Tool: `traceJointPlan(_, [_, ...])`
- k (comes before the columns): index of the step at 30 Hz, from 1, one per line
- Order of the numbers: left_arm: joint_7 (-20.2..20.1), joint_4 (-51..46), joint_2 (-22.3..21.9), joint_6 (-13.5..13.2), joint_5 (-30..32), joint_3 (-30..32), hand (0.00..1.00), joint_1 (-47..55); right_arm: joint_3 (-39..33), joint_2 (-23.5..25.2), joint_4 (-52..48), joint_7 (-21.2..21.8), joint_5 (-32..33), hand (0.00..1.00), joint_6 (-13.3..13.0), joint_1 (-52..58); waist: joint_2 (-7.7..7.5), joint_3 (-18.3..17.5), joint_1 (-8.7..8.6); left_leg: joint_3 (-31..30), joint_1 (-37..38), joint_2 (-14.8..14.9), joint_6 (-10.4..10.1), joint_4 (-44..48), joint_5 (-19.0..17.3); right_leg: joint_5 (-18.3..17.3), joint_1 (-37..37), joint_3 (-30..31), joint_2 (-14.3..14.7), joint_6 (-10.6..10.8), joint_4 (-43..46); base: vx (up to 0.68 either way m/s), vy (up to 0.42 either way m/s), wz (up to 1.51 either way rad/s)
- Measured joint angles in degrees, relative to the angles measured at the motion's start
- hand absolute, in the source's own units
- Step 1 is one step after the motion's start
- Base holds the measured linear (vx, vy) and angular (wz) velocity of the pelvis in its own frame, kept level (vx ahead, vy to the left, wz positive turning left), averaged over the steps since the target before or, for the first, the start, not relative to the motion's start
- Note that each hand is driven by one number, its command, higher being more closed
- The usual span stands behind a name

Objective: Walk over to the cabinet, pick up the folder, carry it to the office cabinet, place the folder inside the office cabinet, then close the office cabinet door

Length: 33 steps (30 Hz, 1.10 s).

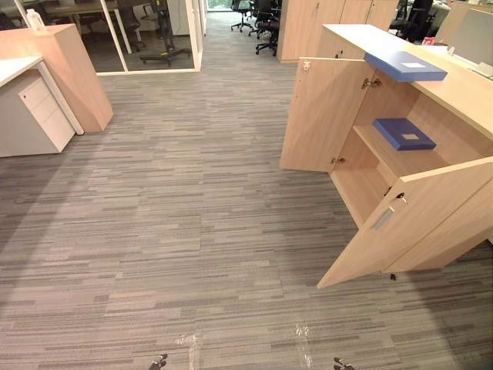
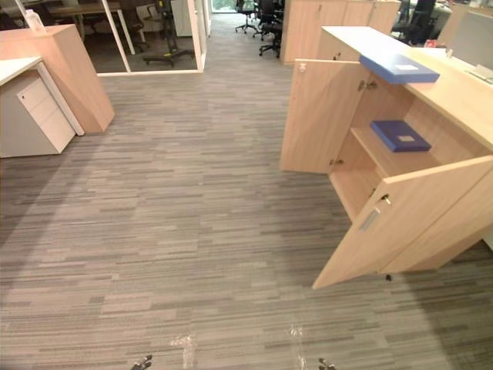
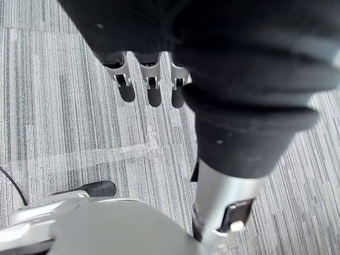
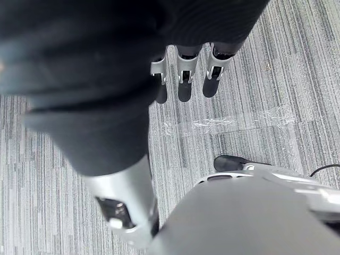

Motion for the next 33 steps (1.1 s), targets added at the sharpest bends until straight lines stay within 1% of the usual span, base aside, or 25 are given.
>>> traceJointPlan(1, [-0.45,0.00,0.03,-0.03,-0.85,0.01,0.00,-0.12,-0.16,0.05,0.01,0.02,0.00,0.00,0.01,-0.25,-0.16,0.25,0.00,0.00,0.14,0.00,-0.09,-0.18,-0.05,-0.02,0.24,-0.05,0.04,0.26,-0.41,0.03,-0.008,0.01])
traceJointPlan(2, [-0.83,0.00,0.05,-0.11,-1.22,0.02,0.00,-0.43,-1.15,0.25,0.02,0.08,-0.02,0.00,0.03,-0.52,0.08,0.51,0.02,0.03,0.13,0.02,-0.19,-0.19,-0.10,-0.09,0.27,-0.12,0.05,0.77,-0.51,0.04,-0.011,0.00])
traceJointPlan(4, [-1.33,0.07,0.12,-0.15,-2.64,0.00,0.00,-0.51,-1.85,0.42,0.13,0.10,0.00,0.00,0.06,-0.75,0.08,0.81,0.00,0.15,0.15,0.11,-0.38,-0.50,-0.09,-0.07,0.32,-0.18,0.11,1.77,-0.94,0.00,0.000,0.00])
traceJointPlan(6, [-1.45,0.40,0.13,-0.15,-3.16,0.01,0.00,-0.60,-1.99,0.42,0.47,0.14,0.00,0.00,0.06,-0.91,0.09,0.80,0.00,0.29,0.41,0.18,-0.97,-0.89,-0.02,-0.16,0.40,-0.22,0.12,2.86,-1.06,0.03,-0.003,-0.04])
traceJointPlan(13, [-1.47,0.43,0.12,-0.24,-3.05,0.26,0.00,-0.60,-2.13,0.46,0.47,0.18,0.02,0.00,0.06,-0.93,0.04,1.02,0.01,0.42,1.26,0.18,-1.13,-1.28,-0.13,-0.40,1.09,-0.28,0.09,3.22,-1.04,0.00,0.000,0.00])
traceJointPlan(14, [-1.45,0.42,0.10,-0.24,-2.93,0.36,0.00,-0.60,-2.19,0.47,0.47,0.18,0.02,0.00,0.06,-0.93,-0.14,1.18,0.00,0.45,1.26,0.21,-1.14,-1.21,-0.13,-0.41,1.11,-0.28,0.11,3.19,-1.07,0.00,0.000,0.00])
traceJointPlan(15, [-1.43,0.40,0.07,-0.24,-2.85,0.70,0.00,-0.67,-2.22,0.51,0.47,0.17,0.04,0.00,0.05,-1.02,-0.25,1.43,0.02,0.51,0.94,0.29,-1.76,-0.36,-0.59,-0.44,1.12,-0.29,0.11,3.14,-0.98,-0.03,-0.015,0.00])
traceJointPlan(16, [-1.33,0.30,-0.02,-0.27,-2.90,1.61,0.00,-1.13,-2.21,0.63,0.44,0.17,0.12,0.00,0.03,-1.36,-0.38,2.44,0.07,0.58,-0.80,0.53,-2.56,3.86,-2.53,-0.50,1.20,-0.36,0.01,3.04,-0.50,-0.04,-0.014,0.01])
traceJointPlan(17, [-1.26,-0.11,-0.09,-0.40,-2.92,1.90,0.00,-1.35,-2.22,0.62,0.43,0.16,0.19,0.00,0.01,-1.60,-0.49,3.10,0.15,0.64,-2.25,0.87,-2.48,7.01,-4.00,-0.69,1.18,-0.44,0.10,2.74,-0.15,-0.07,-0.022,0.06])
traceJointPlan(18, [-1.22,-0.98,-0.15,-0.80,-2.92,2.16,0.00,-1.82,-2.22,0.51,0.45,0.16,0.34,0.00,-0.01,-2.09,-0.07,4.33,0.22,0.99,-5.17,1.84,-3.15,13.36,-6.70,-1.54,1.04,-0.85,0.52,1.55,0.49,-0.11,-0.035,0.14])
traceJointPlan(19, [-1.21,-2.16,-0.43,-1.06,-2.89,2.82,0.00,-2.14,-2.25,0.34,0.40,0.15,0.99,0.00,-0.06,-2.40,0.20,5.62,0.18,1.58,-8.41,3.44,-3.63,20.91,-9.12,-2.65,1.29,-1.88,1.24,-0.10,0.69,-0.12,-0.033,0.16])
traceJointPlan(20, [-1.18,-2.99,-0.57,-1.29,-2.92,3.58,0.00,-2.21,-2.24,0.42,0.28,0.11,1.40,0.00,-0.06,-2.57,0.13,6.37,0.35,1.97,-10.28,4.28,-4.03,25.58,-9.64,-2.75,1.82,-2.35,1.52,-0.20,0.60,-0.12,-0.037,0.07])
traceJointPlan(21, [-1.07,-4.66,-0.88,-1.48,-2.96,4.59,0.00,-2.17,-2.16,0.40,0.08,0.05,2.13,0.00,-0.01,-2.59,0.09,7.56,0.86,3.24,-14.43,6.28,-4.09,35.52,-9.40,-3.05,2.67,-2.31,2.02,-0.57,0.73,-0.08,-0.026,-0.05])
traceJointPlan(22, [-0.74,-5.50,-1.20,-1.58,-2.99,5.77,0.00,-1.92,-2.09,0.26,-0.12,-0.08,2.25,0.00,0.01,-2.50,0.04,7.95,1.50,4.69,-18.80,8.43,-2.58,43.68,-10.38,-3.30,3.44,-2.27,2.39,-0.82,0.74,-0.05,-0.026,-0.10])
traceJointPlan(23, [-0.60,-5.46,-1.45,-1.62,-3.08,6.35,0.00,-1.74,-2.12,0.27,-0.12,-0.11,2.26,0.00,0.04,-2.46,0.32,8.13,1.57,5.15,-20.05,9.06,-1.79,45.05,-11.04,-3.41,3.87,-2.23,2.25,-0.84,0.73,0.02,0.007,-0.07])
traceJointPlan(24, [-0.38,-5.41,-1.55,-1.64,-3.18,6.47,0.00,-1.53,-2.34,0.24,-0.12,-0.13,2.26,0.00,0.06,-2.40,0.08,8.11,1.62,5.68,-21.51,9.55,-1.73,43.63,-11.87,-3.64,4.33,-2.07,1.56,-0.61,0.74,0.05,0.037,-0.05])
traceJointPlan(25, [-0.12,-5.41,-1.58,-1.63,-3.67,6.48,0.00,-1.44,-3.50,0.45,-0.12,-0.10,2.30,0.00,0.06,-2.39,-0.10,8.00,1.72,6.11,-22.31,9.50,-1.82,37.48,-11.75,-3.98,4.23,-1.92,0.32,-0.13,0.73,0.11,0.110,-0.05])
traceJointPlan(26, [0.06,-5.36,-1.65,-1.55,-4.40,6.56,0.00,-1.42,-4.29,0.62,-0.12,-0.11,2.32,0.00,0.07,-2.31,-0.12,8.02,1.72,5.77,-22.50,8.84,-2.31,31.49,-11.15,-4.26,4.15,-1.89,-0.96,0.29,0.73,0.22,0.250,-0.05])
traceJointPlan(27, [0.54,-5.32,-2.25,-1.47,-5.24,7.41,0.00,-1.15,-4.95,0.68,-0.27,-0.40,2.74,0.00,0.00,-2.12,-0.20,7.97,1.72,4.48,-22.42,7.04,-2.89,18.08,-6.90,-5.32,4.17,-1.88,-4.03,1.93,0.80,0.31,0.358,-0.03])
traceJointPlan(28, [0.84,-5.34,-2.82,-1.47,-5.43,8.41,0.00,-1.01,-5.81,0.86,-0.31,-0.66,2.78,0.00,0.02,-2.06,-0.14,7.92,1.75,4.18,-21.93,6.61,-3.51,10.31,-3.77,-6.17,4.34,-1.68,-5.96,3.29,0.93,0.35,0.427,0.01])
traceJointPlan(29, [1.20,-5.34,-3.14,-1.48,-5.44,8.71,0.00,-0.86,-6.11,0.71,-0.46,-0.85,2.82,0.00,0.01,-1.69,0.39,7.60,1.81,4.15,-21.79,7.14,-3.99,6.00,-2.26,-6.97,4.34,-1.41,-7.19,4.83,1.54,0.27,0.345,0.05])
traceJointPlan(30, [1.26,-5.30,-3.24,-1.49,-5.42,8.75,0.00,-0.80,-6.22,0.59,-0.55,-0.94,2.91,0.00,0.01,-1.41,0.55,7.50,1.83,4.98,-21.85,7.54,-4.74,5.75,-0.07,-7.55,4.66,-1.09,-7.82,5.84,2.10,0.32,0.390,-0.01])
traceJointPlan(31, [1.31,-5.51,-2.71,-1.49,-5.43,8.84,0.00,-0.73,-7.08,1.29,-0.43,-1.12,3.07,0.00,0.03,-1.25,-0.78,7.00,2.46,7.31,-21.64,5.66,-3.68,7.48,4.74,-8.98,5.46,-0.70,-11.04,7.78,2.81,0.38,0.394,-0.15])
traceJointPlan(32, [1.38,-5.55,-2.26,-1.50,-5.43,9.01,0.00,-0.66,-7.54,1.90,-0.37,-1.12,3.20,0.00,0.02,-1.47,-1.86,6.60,2.71,8.16,-21.89,4.79,-3.46,8.74,4.89,-8.90,5.58,-0.50,-12.13,7.57,2.85,0.50,0.419,-0.33])
traceJointPlan(33, [1.69,-5.39,-1.64,-1.45,-5.43,9.10,0.00,-0.54,-9.02,3.20,-0.18,-1.07,3.56,0.00,-0.03,-2.06,-3.05,5.88,2.69,9.13,-21.99,3.39,-2.91,11.22,4.55,-8.26,5.89,-0.25,-14.27,7.73,4.57,0.49,0.365,-0.46])
